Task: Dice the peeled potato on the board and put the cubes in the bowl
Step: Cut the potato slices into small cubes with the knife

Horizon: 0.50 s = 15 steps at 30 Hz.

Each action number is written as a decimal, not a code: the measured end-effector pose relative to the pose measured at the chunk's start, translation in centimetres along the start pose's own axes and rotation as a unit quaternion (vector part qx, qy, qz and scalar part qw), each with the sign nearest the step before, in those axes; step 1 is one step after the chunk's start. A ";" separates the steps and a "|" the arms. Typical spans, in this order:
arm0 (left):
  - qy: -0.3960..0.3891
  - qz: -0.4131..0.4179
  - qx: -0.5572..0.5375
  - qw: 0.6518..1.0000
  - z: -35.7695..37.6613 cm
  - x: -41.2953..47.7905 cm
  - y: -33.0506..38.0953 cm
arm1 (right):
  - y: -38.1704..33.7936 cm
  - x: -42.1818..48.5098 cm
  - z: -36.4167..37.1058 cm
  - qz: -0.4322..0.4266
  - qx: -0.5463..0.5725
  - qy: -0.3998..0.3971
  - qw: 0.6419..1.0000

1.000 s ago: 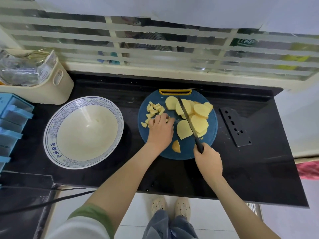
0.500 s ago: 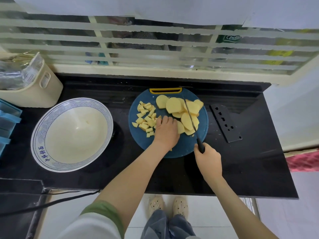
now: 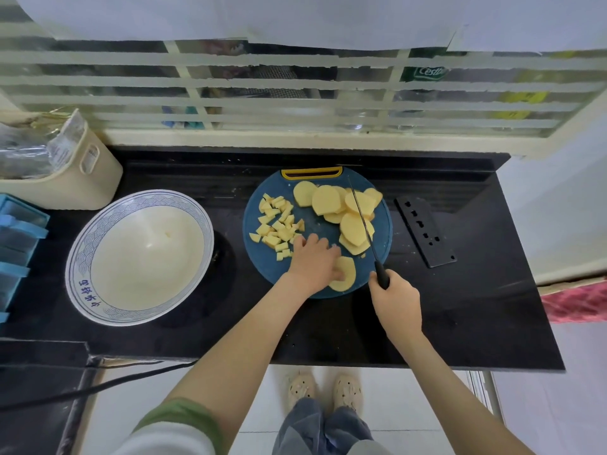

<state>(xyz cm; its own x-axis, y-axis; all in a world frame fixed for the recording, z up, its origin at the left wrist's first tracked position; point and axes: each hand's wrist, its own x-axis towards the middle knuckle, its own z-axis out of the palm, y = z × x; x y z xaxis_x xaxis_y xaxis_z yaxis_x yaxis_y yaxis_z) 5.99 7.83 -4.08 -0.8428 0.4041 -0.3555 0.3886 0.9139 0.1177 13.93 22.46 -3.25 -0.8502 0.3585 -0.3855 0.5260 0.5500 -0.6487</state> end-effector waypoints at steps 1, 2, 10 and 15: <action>0.047 -0.019 0.006 0.999 0.4 0.0 0.0 | 0.0 0.0 0.0 -0.001 -0.001 -0.002 1.000; 0.106 -0.051 0.014 0.993 0.6 -0.1 0.1 | 0.0 0.0 0.1 -0.002 -0.003 -0.005 1.000; 0.116 -0.222 -0.033 0.968 3.0 -3.3 -0.1 | 0.6 -0.3 0.3 0.002 -0.007 -0.016 1.000; 0.103 -0.205 -0.052 0.972 3.1 -3.5 0.2 | 0.5 -0.2 0.5 -0.004 -0.005 -0.017 1.000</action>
<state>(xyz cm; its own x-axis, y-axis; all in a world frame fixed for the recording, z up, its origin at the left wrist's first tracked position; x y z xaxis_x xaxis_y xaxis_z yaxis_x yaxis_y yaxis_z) 10.12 6.50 -5.68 -0.9797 -0.0053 -0.2002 -0.0265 0.9943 0.1031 14.37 22.31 -3.83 -0.8547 0.3279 -0.4025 0.5190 0.5603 -0.6455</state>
